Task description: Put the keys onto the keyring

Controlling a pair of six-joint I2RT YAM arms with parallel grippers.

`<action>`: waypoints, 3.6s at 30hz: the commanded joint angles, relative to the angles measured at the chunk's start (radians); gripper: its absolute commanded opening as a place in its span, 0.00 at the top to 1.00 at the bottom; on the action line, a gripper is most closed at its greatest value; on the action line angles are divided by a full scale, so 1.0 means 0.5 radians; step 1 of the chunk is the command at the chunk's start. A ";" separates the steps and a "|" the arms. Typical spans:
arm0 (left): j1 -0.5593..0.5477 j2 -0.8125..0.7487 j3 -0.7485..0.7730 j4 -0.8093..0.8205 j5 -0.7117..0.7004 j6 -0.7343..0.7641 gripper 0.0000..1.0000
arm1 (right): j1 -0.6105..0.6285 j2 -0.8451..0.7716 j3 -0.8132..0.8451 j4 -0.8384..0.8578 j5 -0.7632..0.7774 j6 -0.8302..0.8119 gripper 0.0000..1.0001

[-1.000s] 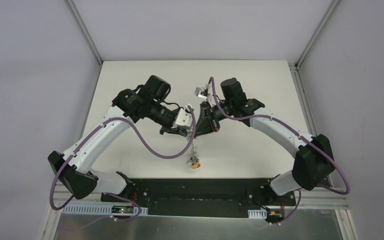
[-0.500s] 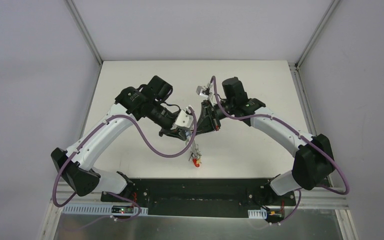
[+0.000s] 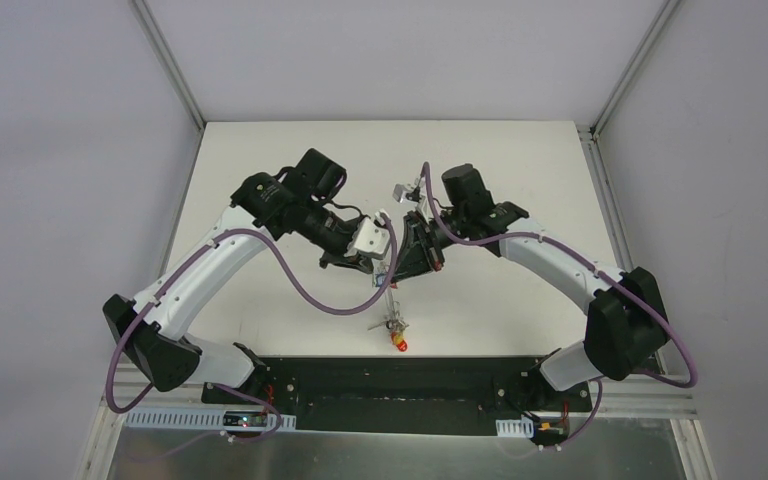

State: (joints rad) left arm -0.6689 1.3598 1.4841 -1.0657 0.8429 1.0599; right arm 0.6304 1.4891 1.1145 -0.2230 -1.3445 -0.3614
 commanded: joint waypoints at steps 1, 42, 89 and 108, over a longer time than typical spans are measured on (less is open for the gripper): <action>-0.028 0.065 0.103 -0.037 0.009 0.061 1.00 | 0.053 -0.058 0.027 0.032 -0.147 -0.073 1.00; -0.070 0.045 0.068 -0.353 0.251 0.436 1.00 | 0.049 0.053 0.047 0.247 -0.143 0.182 1.00; -0.141 1.013 -0.016 0.338 -1.201 -1.102 1.00 | -0.911 -0.415 -0.127 -1.036 -0.127 -0.983 1.00; -0.196 1.396 0.207 0.330 -1.231 -1.243 0.98 | -0.938 -0.404 -0.135 -1.034 -0.162 -0.987 1.00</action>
State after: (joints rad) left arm -0.7597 2.0377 1.5452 -0.8696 0.2474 0.4606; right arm 0.1677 1.3136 1.0428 -0.7383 -1.3506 -0.8242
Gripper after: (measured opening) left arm 0.013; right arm 0.005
